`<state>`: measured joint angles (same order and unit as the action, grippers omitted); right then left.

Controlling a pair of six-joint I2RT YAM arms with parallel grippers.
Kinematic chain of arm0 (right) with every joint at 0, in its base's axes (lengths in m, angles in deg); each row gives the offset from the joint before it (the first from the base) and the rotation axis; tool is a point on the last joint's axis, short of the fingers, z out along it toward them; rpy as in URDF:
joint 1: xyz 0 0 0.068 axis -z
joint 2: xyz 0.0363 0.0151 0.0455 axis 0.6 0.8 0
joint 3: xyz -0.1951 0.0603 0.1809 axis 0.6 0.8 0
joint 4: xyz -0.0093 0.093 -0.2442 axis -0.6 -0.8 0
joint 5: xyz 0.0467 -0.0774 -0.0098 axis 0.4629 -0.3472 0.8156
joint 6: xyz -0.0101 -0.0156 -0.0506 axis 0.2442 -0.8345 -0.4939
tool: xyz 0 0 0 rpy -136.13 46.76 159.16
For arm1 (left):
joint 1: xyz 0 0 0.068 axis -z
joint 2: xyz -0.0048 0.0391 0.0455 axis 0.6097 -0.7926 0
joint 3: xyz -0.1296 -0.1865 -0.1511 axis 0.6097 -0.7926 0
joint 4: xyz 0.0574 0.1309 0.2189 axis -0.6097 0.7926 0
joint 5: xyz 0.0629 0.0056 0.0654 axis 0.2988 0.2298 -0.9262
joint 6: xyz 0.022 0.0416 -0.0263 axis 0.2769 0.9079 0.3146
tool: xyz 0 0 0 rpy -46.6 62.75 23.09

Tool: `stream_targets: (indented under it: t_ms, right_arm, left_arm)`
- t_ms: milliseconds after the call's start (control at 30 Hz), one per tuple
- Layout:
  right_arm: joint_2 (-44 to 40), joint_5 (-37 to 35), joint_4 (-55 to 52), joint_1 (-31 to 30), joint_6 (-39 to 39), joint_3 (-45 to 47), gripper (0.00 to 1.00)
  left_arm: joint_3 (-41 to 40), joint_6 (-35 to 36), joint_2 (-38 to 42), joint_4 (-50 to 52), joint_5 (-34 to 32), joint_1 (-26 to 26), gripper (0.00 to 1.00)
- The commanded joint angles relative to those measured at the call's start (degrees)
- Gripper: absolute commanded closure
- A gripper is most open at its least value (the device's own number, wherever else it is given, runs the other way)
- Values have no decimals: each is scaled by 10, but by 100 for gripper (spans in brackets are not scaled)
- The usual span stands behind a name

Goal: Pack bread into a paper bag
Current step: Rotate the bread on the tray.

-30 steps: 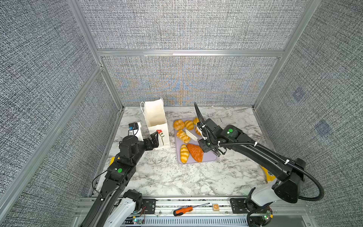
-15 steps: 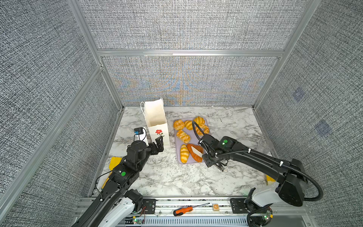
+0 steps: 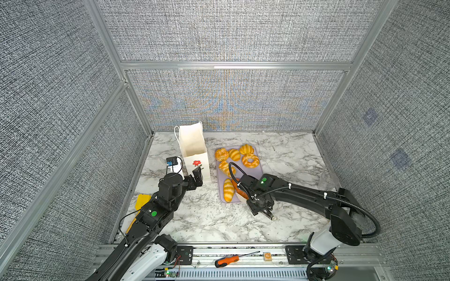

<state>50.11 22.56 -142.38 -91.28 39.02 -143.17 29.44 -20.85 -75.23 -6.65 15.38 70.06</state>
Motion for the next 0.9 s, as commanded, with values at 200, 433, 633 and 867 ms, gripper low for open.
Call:
stream_targets:
  t_ms: [200, 433, 633, 867]
  right_arm:
    - [25, -38, -23, 28, -1, -18, 45]
    - [27, -61, -27, 48, -31, -29, 46]
    - [22, -68, -21, 63, -47, -23, 46]
    - [8, -82, -14, 57, -67, -22, 44]
  left_arm:
    - [-3, 3, 2, -6, -6, 1, 1]
    - [-3, 3, 3, -2, -8, 0, 1]
    - [-2, -2, 5, -2, -7, 0, 1]
    - [-1, -5, 5, 2, -4, 0, 1]
